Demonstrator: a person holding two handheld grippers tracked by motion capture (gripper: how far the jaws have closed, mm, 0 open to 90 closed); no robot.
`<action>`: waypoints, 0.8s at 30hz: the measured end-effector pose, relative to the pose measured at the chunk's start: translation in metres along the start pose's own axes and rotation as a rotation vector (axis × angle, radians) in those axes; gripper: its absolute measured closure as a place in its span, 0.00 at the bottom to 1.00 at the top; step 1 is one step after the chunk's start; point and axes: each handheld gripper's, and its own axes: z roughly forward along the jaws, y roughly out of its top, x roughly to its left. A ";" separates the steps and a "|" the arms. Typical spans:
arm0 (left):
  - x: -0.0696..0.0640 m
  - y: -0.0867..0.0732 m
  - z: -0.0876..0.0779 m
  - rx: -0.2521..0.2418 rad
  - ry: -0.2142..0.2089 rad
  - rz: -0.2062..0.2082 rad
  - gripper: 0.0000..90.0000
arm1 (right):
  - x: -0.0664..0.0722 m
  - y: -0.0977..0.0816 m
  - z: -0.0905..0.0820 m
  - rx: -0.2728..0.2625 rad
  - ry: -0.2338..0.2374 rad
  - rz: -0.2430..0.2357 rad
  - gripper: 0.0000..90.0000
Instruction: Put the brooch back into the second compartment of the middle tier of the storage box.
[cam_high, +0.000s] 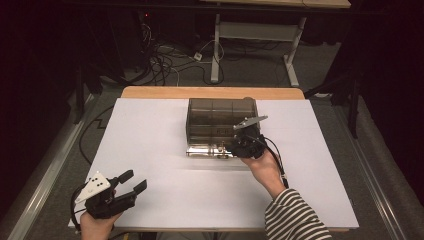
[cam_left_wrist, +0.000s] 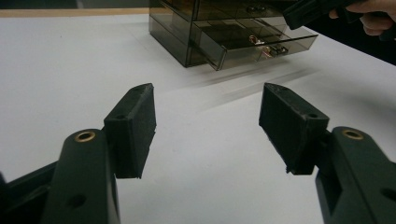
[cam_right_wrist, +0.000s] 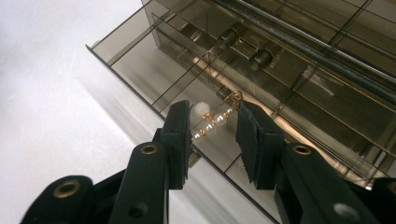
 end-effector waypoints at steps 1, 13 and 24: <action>0.000 0.000 0.000 0.000 0.000 0.000 0.39 | 0.000 -0.001 -0.001 -0.003 0.000 -0.005 0.72; 0.000 0.000 0.001 0.002 0.002 -0.001 0.39 | -0.004 -0.014 -0.014 -0.019 0.003 0.002 0.69; 0.000 0.000 0.001 0.000 0.004 -0.006 0.39 | -0.010 -0.027 -0.025 -0.049 0.003 0.017 0.66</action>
